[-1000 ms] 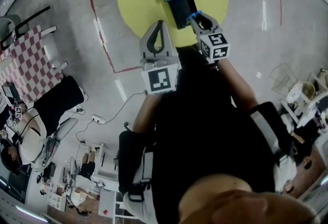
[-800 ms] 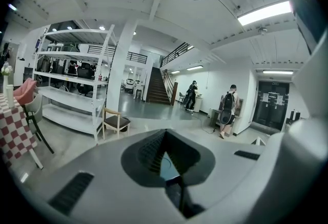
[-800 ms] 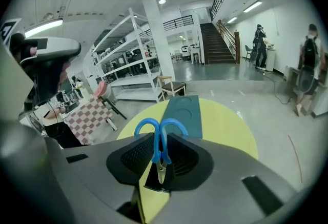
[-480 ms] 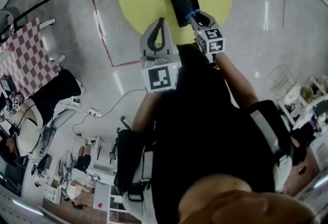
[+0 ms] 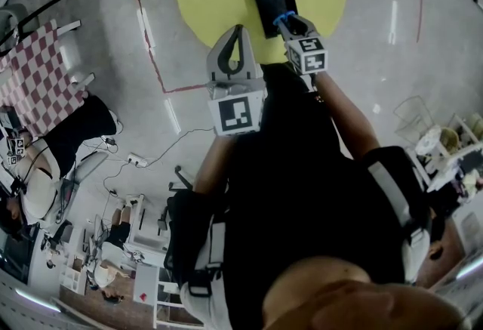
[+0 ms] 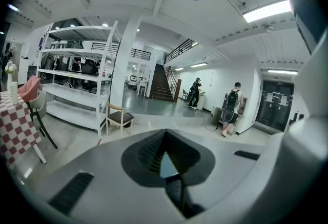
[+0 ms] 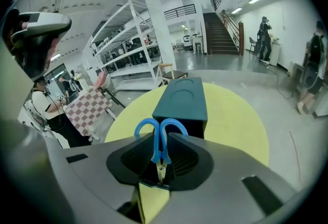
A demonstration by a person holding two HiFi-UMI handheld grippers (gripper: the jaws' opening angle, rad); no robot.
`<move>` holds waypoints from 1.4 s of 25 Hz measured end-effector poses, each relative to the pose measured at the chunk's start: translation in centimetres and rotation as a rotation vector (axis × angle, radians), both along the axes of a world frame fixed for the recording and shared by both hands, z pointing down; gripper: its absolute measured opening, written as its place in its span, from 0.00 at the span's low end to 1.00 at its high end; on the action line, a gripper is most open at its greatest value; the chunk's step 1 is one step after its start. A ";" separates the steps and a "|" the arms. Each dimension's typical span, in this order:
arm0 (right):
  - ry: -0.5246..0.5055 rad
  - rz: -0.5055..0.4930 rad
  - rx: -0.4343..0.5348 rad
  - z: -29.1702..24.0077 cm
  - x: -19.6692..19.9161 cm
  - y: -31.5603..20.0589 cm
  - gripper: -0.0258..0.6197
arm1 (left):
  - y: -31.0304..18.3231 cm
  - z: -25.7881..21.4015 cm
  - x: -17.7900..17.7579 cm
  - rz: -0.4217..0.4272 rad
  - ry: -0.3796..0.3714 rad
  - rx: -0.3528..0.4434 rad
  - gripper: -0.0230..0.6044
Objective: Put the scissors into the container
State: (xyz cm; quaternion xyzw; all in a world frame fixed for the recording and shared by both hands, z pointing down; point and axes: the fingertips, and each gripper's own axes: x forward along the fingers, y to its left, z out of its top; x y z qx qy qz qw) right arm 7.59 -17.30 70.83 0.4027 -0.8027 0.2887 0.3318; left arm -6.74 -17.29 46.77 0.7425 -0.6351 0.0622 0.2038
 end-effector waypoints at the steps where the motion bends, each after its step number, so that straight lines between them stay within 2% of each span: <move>1: -0.001 0.000 -0.005 0.3 -0.2 0.0 0.17 | 0.0 0.2 -0.2 -0.002 0.001 -0.003 0.03; 7: 0.010 -0.010 -0.022 1.9 -1.1 -0.3 0.17 | -0.8 0.8 -1.4 -0.013 0.007 -0.011 0.03; 16: 0.026 -0.014 -0.034 2.5 0.0 -0.2 0.17 | -0.6 0.8 -0.4 -0.018 0.014 -0.019 0.03; 35: 0.042 -0.005 -0.105 4.5 -0.9 -2.3 0.17 | -0.6 0.6 -0.3 -0.037 0.010 -0.019 0.03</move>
